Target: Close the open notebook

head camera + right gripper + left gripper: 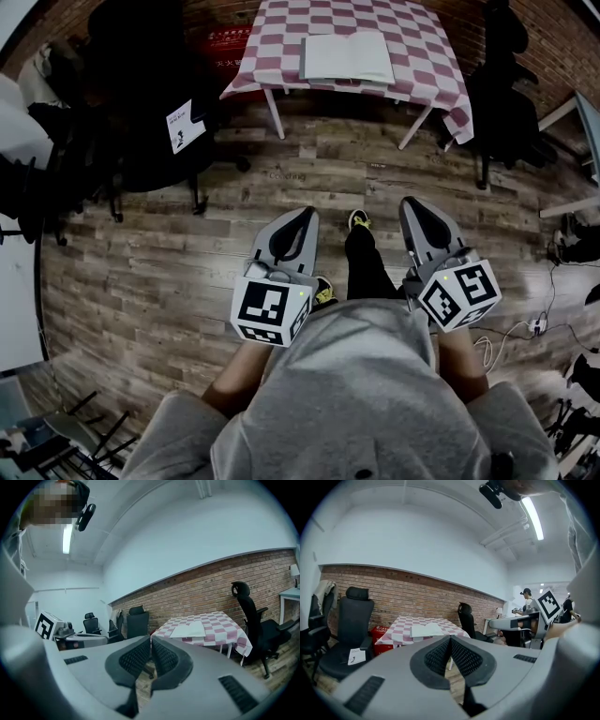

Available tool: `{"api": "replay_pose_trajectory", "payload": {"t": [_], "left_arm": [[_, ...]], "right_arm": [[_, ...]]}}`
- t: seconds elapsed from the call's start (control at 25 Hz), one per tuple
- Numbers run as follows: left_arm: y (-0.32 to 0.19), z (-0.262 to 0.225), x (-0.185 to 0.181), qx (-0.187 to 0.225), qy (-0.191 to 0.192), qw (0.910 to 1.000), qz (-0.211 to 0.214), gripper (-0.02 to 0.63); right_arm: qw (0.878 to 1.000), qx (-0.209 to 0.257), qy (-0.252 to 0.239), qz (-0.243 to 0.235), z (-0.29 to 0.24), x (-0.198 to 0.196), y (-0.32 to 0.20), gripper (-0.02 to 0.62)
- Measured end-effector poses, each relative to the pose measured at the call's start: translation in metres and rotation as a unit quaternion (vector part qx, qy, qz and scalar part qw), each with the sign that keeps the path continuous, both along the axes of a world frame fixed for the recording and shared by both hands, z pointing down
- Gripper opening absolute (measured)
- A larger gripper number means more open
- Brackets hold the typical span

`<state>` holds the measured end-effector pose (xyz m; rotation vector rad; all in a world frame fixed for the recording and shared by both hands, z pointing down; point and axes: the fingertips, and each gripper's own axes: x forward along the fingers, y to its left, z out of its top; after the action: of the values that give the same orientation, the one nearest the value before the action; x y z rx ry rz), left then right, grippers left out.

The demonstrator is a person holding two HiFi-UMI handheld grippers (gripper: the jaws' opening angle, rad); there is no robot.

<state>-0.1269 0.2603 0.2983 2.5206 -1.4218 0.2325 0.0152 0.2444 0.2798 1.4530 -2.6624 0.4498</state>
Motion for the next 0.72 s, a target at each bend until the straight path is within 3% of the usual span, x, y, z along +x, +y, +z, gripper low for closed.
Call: {"api": "replay_pose_trajectory", "payload": {"t": [0.72], "left_arm": [[-0.057, 0.009, 0.027, -0.014, -0.017, 0.9996, 0.015, 0.011]], "right_arm": [[1.000, -0.002, -0.012, 0.007, 0.006, 0.033, -0.063, 0.032]]}}
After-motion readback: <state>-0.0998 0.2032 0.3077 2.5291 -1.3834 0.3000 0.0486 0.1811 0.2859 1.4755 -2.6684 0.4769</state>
